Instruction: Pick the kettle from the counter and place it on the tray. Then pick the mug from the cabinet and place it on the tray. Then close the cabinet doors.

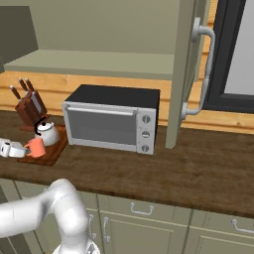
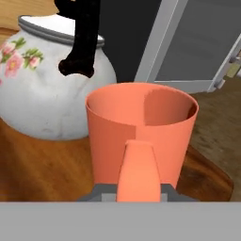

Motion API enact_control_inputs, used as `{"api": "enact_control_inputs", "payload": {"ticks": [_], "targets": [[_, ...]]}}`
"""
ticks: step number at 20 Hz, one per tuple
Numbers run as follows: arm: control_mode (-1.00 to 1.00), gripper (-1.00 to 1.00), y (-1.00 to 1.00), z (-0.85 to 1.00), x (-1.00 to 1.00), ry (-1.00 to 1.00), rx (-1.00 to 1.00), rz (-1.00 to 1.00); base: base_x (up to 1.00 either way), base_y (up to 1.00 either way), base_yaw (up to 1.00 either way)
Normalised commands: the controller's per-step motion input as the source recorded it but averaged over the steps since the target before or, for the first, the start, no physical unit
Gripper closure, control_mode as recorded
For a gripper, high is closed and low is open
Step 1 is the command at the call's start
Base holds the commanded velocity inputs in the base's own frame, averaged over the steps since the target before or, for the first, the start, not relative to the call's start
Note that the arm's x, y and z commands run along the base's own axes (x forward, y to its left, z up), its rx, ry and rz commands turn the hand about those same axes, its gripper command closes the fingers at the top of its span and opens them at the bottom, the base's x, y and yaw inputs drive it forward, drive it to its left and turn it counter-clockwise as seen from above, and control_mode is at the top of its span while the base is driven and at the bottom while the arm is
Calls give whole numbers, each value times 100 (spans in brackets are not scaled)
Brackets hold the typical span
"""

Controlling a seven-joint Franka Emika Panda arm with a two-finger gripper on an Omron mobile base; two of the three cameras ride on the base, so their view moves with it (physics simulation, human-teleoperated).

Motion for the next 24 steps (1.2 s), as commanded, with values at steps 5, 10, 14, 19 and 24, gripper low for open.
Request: {"api": "enact_control_inputs", "payload": {"ticks": [5, 10, 14, 19, 24], "targets": [[-100, 100, -37, -27, -1, 0, 0, 0, 0, 0, 0], [-100, 100, -53, -26, -13, -4, 3, 12, 0, 0, 0], [-100, 100, -50, -9, -20, -7, 8, 16, 0, 0, 0], [-100, -100, -41, -5, -12, 0, 9, 15, 0, 0, 0], [-100, -100, -17, -1, 0, 0, 9, 16, 0, 0, 0]]}}
